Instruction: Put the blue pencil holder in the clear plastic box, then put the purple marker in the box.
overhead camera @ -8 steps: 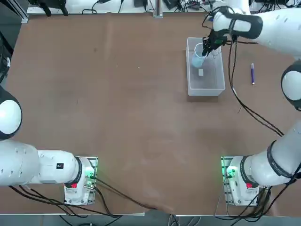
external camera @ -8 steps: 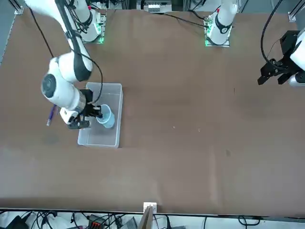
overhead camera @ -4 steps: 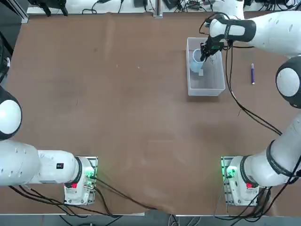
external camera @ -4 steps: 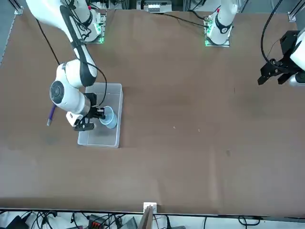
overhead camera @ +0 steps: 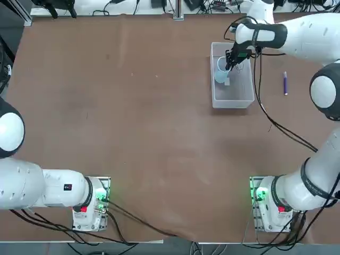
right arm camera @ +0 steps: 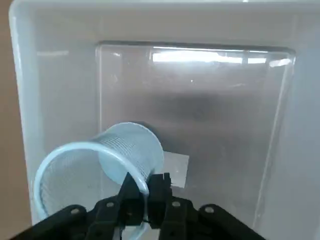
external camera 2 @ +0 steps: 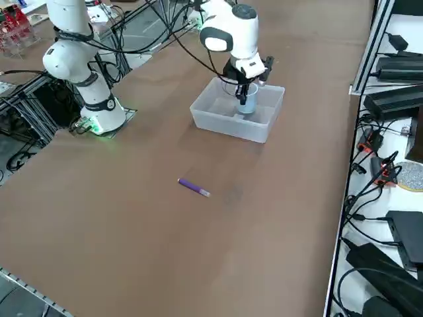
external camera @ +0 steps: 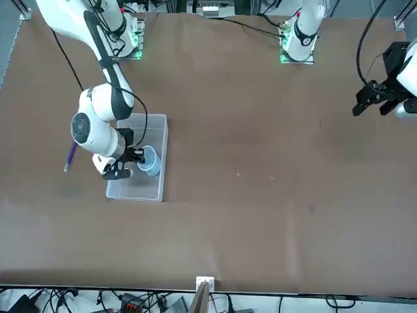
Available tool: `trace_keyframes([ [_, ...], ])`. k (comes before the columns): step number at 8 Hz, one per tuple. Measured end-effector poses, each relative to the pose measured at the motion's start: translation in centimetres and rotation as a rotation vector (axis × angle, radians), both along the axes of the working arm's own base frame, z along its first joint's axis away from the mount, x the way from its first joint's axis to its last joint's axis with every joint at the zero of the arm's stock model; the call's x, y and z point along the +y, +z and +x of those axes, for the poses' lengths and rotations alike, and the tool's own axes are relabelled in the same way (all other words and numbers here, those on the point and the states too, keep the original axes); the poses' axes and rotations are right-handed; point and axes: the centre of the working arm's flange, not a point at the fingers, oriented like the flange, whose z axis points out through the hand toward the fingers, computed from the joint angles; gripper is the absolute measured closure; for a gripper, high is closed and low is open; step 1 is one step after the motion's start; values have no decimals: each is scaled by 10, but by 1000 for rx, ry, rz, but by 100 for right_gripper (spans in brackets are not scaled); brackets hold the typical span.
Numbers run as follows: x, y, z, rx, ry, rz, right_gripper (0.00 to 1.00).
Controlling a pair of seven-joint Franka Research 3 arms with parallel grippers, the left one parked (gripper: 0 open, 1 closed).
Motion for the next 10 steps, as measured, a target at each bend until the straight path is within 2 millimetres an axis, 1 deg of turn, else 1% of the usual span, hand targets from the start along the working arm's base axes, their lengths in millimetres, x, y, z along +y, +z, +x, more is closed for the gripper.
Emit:
trace_keyframes([
  [3,5,-12,-1,-2,5,-2,93],
  [4,7,-14,-1,-3,7,-2,92],
  [5,8,-14,-1,-5,9,-2,81],
  [6,8,-14,-1,-6,9,-1,78],
  [8,7,-12,1,-15,7,0,47],
  [9,7,-4,6,-32,4,3,29],
  [10,4,13,12,-52,-1,6,12],
])
